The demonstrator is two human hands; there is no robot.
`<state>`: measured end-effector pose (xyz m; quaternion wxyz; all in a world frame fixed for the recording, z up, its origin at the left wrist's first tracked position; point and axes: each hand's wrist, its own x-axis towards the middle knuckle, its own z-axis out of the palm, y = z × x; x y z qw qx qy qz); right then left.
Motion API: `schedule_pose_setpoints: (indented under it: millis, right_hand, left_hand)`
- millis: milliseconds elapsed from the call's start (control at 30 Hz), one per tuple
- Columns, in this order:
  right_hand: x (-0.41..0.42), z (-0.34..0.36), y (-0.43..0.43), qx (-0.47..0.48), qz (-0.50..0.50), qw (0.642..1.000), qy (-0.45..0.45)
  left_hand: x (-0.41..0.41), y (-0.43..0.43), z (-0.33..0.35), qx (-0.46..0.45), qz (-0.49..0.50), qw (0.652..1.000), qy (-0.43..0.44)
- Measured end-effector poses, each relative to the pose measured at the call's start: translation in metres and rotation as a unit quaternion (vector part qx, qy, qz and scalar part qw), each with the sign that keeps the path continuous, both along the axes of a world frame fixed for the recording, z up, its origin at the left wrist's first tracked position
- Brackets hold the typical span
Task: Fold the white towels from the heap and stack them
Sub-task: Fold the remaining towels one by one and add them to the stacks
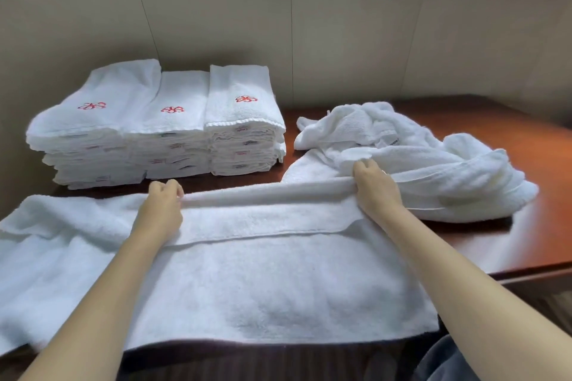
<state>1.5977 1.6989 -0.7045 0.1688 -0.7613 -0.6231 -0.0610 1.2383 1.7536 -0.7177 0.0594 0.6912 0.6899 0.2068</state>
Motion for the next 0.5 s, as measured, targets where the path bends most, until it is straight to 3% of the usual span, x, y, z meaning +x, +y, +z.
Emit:
schedule_pose_setpoints:
  millis: [133, 233, 400, 500]
  right_hand:
    - [0.006, -0.011, 0.007, -0.011, 0.008, 1.0, 0.021]
    - [-0.001, -0.026, 0.01, -0.031, 0.039, 0.998, -0.041]
    - [0.036, -0.031, 0.004, 0.01, 0.124, 0.992, -0.014]
    - [0.082, -0.03, 0.007, -0.044, 0.09, 0.995, -0.017]
  left_hand:
    - [-0.006, 0.007, -0.012, -0.075, -0.006, 0.996, 0.04]
    - [-0.019, 0.006, -0.016, -0.08, -0.019, 0.994, 0.069]
    - [-0.027, -0.001, -0.018, -0.08, -0.023, 0.992, 0.094]
    - [-0.019, -0.003, -0.019, -0.066, -0.02, 0.993, 0.093]
